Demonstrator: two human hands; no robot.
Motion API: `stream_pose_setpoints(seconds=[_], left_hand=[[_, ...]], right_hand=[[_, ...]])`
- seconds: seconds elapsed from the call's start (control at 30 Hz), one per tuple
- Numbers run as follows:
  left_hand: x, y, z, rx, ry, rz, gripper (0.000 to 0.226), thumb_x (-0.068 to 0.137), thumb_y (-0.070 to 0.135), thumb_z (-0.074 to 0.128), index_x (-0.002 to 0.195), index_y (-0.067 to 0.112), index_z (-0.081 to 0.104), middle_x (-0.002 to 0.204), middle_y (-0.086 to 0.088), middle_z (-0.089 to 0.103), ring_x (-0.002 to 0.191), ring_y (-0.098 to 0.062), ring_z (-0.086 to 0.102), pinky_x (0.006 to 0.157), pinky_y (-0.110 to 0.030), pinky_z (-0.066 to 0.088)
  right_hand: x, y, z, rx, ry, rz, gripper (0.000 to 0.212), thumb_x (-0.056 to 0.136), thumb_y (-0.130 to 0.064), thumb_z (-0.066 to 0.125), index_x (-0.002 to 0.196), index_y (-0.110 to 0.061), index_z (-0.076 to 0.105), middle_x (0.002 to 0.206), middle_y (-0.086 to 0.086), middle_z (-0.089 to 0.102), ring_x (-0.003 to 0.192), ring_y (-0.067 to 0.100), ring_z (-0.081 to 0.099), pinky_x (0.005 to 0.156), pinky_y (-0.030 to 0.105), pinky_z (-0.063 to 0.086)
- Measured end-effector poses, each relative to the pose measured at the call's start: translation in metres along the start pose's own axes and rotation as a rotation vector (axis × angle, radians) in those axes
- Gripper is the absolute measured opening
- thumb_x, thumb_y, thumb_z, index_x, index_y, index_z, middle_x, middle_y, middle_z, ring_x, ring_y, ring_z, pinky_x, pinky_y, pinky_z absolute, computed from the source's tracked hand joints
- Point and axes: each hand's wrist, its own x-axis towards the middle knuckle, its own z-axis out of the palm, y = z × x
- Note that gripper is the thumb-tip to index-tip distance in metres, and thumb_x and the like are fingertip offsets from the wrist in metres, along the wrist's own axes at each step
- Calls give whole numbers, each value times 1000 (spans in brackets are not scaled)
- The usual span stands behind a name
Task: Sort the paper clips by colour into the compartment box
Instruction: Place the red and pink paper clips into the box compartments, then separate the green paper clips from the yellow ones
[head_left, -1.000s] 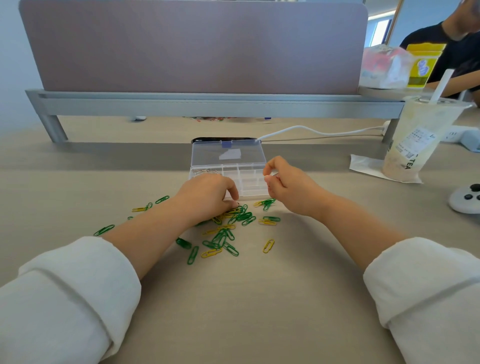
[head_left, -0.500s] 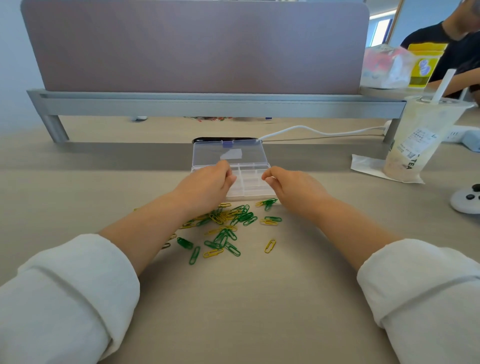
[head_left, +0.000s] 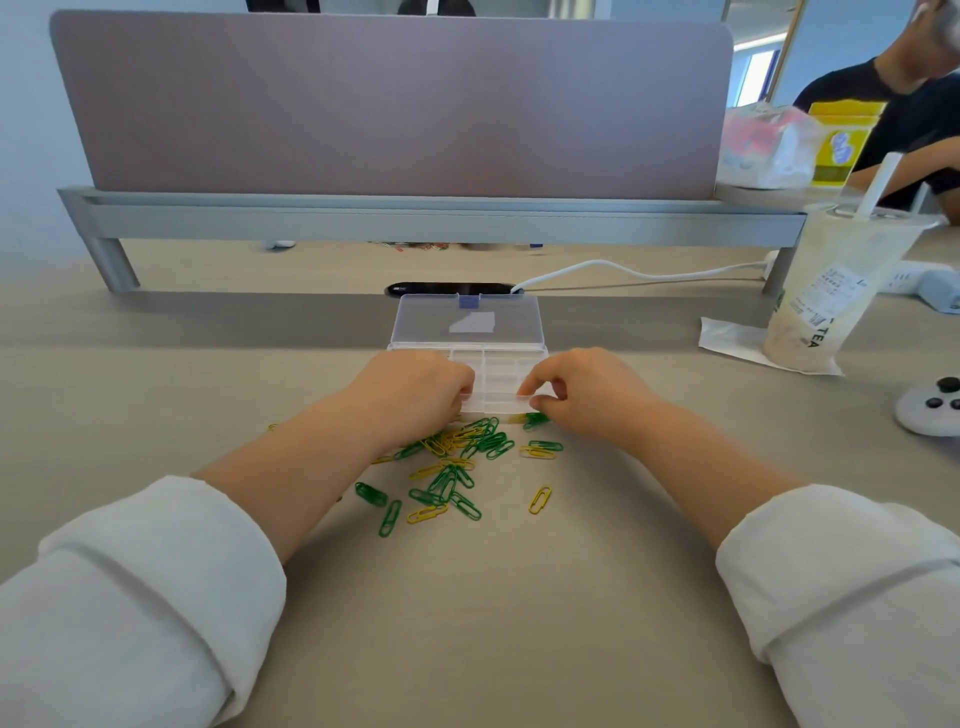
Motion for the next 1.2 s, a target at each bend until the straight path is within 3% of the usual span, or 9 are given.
stream_pose_setpoints(seconds=[0.07,0.2,0.47,0.57,0.7,0.83,0.97,1.2], left_hand=[[-1,0,-6,-20,-71,17,28,94,19,34,109,19,58,106,-2,64,96,-21,56,68,-27,38],[-4,2,-19,-95,-289,26,28,95,21,35,114,16,55,110,-1,60,95,-18,52,77,-28,42],[-9,-1,-38,-282,-560,113,17,94,23,43,98,25,60,72,11,56,61,0,48,59,-16,39],[-7,-6,-40,-434,-452,96,21,94,19,42,103,24,60,57,10,50,47,0,44,52,-17,37],[2,-10,-27,-388,-155,-52,31,95,21,39,124,27,50,86,12,55,70,-5,54,57,-19,38],[4,-12,-12,-246,-162,-78,34,95,19,37,124,26,53,116,2,61,79,-10,44,72,-23,38],[6,-10,-13,-208,-183,-76,35,95,18,37,125,23,53,116,2,61,80,-9,42,72,-22,37],[4,-7,-15,-225,-169,-76,35,94,17,38,125,20,53,100,3,59,74,-9,41,71,-21,36]], right_hand=[[-2,1,-3,1,-5,-48,16,88,-33,57,97,-29,69,63,-12,42,58,3,40,53,18,32],[-6,-2,-8,-16,-62,-129,18,86,-40,60,82,-25,69,57,-10,42,55,5,40,51,19,29],[-10,-3,-19,181,-279,-123,35,79,-42,68,53,-20,61,37,-8,34,43,8,35,45,15,25],[-6,-6,-21,304,-136,-90,42,90,-38,55,52,-20,56,40,-7,34,41,6,35,46,14,27],[11,-10,-11,612,127,23,41,99,-28,37,60,-20,45,53,-6,38,49,6,35,54,24,30],[26,-17,5,646,119,74,28,99,-20,35,76,-20,50,65,-6,45,59,8,40,56,20,34],[27,-17,17,611,73,44,22,98,-9,34,91,-16,54,70,-6,49,62,6,44,53,5,38],[23,-14,26,737,150,-39,21,94,-1,44,90,-12,61,74,-4,62,70,7,60,72,15,50]])
